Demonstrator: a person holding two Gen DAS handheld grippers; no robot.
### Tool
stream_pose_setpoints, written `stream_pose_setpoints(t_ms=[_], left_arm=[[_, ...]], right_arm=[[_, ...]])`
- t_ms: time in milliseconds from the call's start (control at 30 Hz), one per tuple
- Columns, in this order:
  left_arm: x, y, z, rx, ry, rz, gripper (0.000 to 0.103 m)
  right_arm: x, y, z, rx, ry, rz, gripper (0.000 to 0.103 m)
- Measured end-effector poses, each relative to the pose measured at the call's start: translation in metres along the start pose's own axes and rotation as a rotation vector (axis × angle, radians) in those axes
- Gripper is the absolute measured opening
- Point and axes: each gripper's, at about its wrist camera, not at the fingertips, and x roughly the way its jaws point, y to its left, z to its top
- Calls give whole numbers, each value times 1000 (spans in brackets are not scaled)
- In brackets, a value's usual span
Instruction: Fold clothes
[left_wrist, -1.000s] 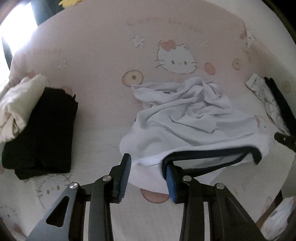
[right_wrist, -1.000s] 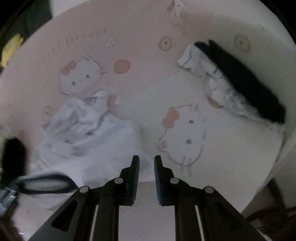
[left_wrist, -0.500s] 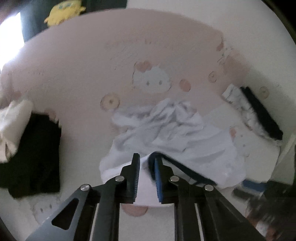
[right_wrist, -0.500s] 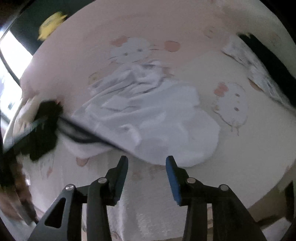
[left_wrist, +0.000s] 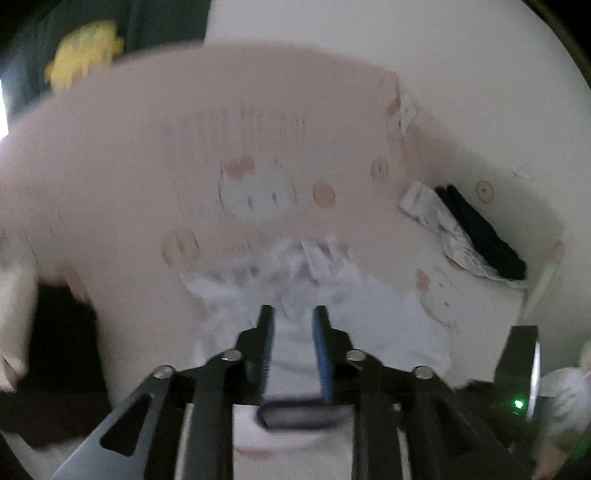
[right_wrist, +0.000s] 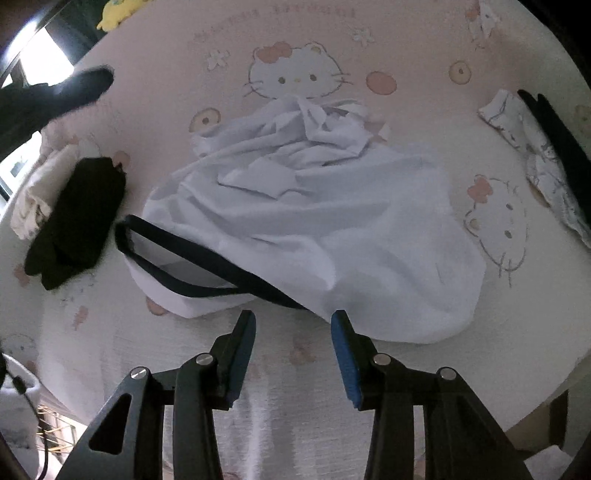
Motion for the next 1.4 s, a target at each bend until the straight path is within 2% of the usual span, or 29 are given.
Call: stream_pose_setpoints(t_ms=[33,67,100,133,167,367,433,467,500,533,800,933,1033,1133,1167,1200,1267,1333,1400], left_arm=[[2,6,-5,-50,18,-22,43],[4,12,-9,-96,35,-40,64],[6,15,-11,-121,45,-44,71],[8,19,-14,-147,56,-49,74],[10,21,-17,-164,66,-51,74],[16,13,-32,-56,136,-10,74],[18,10,-36,-16,159,8,74],[21,8,-39,17,165,29,74],[24,7,-41,36,175,41,74],[26,7,-44,56,184,53,74],[58,20,-53,48,284,58,74],[79,30,-52,9,345,58,74],[92,30,-57,28,370,64,73],[94,24,-64,104,352,86,41],[93,21,-67,122,344,92,39],[92,20,-69,138,335,99,38],[91,20,-72,138,325,108,33],[90,23,-72,106,321,92,32],[89,25,-72,79,319,78,32]], right_arm=[[1,0,-1,-8,1,-15,42],[2,1,-3,-17,2,-31,42],[4,-1,-4,-25,7,-38,42],[6,-3,-6,-32,13,-44,42],[7,-4,-8,-39,13,-54,42],[20,-6,-11,-94,21,-110,42],[21,-4,-10,-112,0,-126,41],[20,-3,-9,-121,-16,-128,32],[16,-3,-6,-128,-40,-118,9],[12,-3,-2,-124,-55,-100,6],[7,-32,40,-22,-68,-35,6],[25,-37,52,-7,-39,-31,6],[34,-41,55,9,-21,-16,6],[26,-42,52,20,-44,24,8],[21,-39,50,13,-49,32,17],[16,-36,46,0,-53,33,34],[7,-29,36,-28,-62,22,47],[-1,-23,23,-40,-72,3,49],[3,-20,13,-20,-46,-16,50]])
